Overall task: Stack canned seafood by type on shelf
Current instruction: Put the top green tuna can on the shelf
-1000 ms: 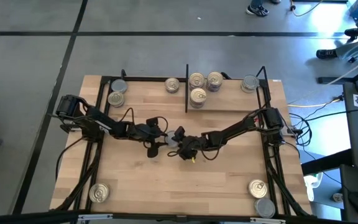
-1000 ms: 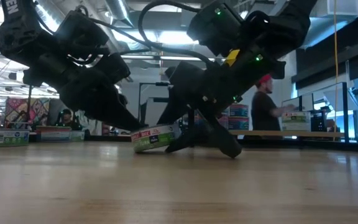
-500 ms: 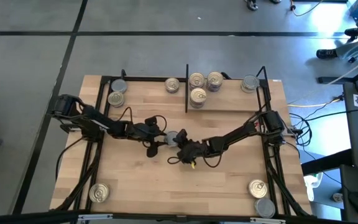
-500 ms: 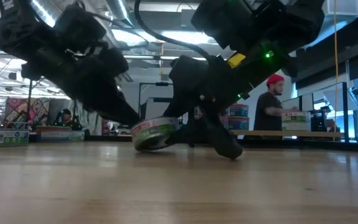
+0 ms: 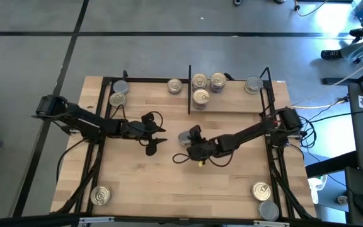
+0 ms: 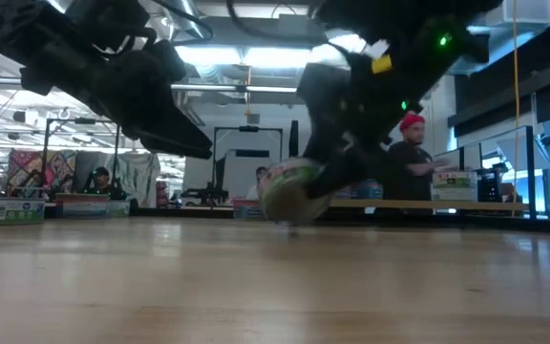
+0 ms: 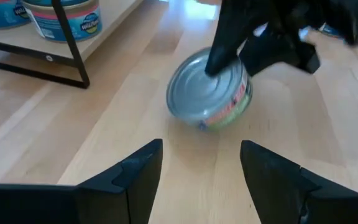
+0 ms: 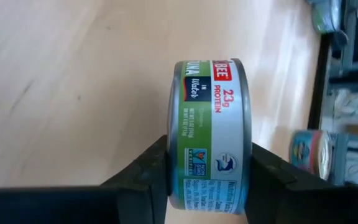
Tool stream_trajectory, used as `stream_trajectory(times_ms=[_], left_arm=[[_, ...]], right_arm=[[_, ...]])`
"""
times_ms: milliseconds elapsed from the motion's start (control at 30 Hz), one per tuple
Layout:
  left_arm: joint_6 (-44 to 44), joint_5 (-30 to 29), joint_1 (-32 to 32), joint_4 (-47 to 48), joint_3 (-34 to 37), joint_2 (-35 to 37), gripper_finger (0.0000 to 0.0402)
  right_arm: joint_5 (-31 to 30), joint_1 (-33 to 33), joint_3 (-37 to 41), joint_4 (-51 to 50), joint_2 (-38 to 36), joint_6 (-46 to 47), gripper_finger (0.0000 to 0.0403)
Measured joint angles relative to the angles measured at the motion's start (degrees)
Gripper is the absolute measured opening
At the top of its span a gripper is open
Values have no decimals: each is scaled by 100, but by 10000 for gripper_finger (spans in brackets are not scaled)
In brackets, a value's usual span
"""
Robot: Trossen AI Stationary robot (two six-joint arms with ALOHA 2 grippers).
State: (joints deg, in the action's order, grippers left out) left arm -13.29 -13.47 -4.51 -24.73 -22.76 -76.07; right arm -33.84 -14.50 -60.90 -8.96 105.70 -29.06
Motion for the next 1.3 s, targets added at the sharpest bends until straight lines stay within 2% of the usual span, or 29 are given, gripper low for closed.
stream_trajectory(times_ms=[267, 533, 833, 967, 1300], left_arm=[[33, -125, 1, 31, -2, 5, 215], [58, -132, 2, 68, -7, 11, 215], [58, -136, 2, 98, -9, 13, 214], [56, -136, 4, 122, -9, 15, 214], [30, -136, 4, 326, -11, 17, 214]], right_arm=[[-503, -7, -9, -1545, -854, 1136, 145], [-1293, -7, -9, -3995, -1713, 2853, 145], [-1455, 418, -9, -6313, -2105, 4992, 145], [-1388, 899, -3, -6676, -2106, 5303, 145], [-1014, 2361, 699, -6450, -2102, 5287, 145]])
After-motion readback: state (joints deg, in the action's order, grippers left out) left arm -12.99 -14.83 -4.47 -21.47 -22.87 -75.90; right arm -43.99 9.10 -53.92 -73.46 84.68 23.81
